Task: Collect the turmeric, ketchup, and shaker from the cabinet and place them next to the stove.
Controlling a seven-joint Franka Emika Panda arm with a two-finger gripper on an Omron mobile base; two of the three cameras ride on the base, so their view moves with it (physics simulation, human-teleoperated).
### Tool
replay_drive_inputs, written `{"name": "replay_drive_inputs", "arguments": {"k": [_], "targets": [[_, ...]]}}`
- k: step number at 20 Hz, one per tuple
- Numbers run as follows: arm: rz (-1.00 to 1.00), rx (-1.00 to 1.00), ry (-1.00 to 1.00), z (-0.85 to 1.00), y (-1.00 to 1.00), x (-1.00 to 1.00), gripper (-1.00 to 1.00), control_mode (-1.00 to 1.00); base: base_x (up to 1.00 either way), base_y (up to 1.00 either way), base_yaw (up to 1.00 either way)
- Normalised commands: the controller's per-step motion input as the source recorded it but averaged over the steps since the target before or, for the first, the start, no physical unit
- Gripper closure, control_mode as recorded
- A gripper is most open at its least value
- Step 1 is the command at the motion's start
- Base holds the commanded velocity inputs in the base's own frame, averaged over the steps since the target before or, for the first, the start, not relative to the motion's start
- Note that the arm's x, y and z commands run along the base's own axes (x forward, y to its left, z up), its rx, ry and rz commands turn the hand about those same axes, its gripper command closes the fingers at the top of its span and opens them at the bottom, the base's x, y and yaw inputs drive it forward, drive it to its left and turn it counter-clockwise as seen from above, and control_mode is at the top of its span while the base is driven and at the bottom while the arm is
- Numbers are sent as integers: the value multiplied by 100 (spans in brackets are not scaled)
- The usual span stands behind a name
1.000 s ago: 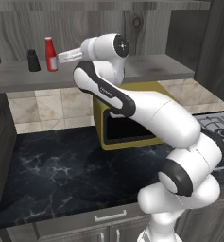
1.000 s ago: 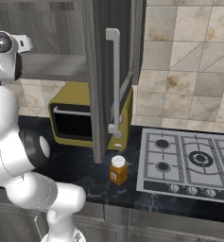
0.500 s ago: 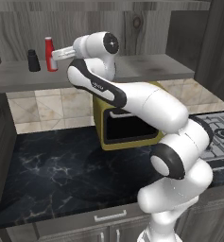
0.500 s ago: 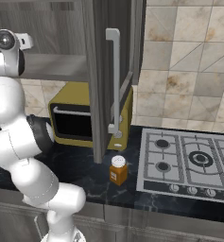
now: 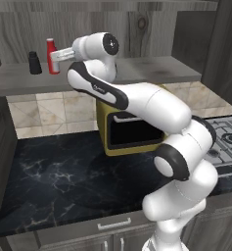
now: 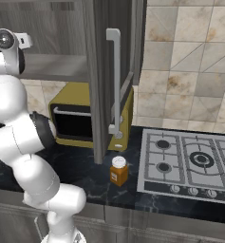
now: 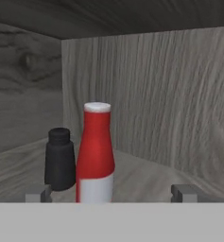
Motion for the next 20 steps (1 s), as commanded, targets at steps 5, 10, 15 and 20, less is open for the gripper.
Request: {"name": "replay_drive_inputs", "arguments": {"k": [5, 10, 15, 20], "targets": [[0, 0, 0, 0, 27, 14, -100, -100, 0, 0, 0], [0, 0, 0, 0, 9, 1, -100, -100, 0, 0, 0], [0, 0, 0, 0, 2, 1, -100, -100, 0, 0, 0], [0, 0, 0, 0, 6, 4, -100, -100, 0, 0, 0]]}}
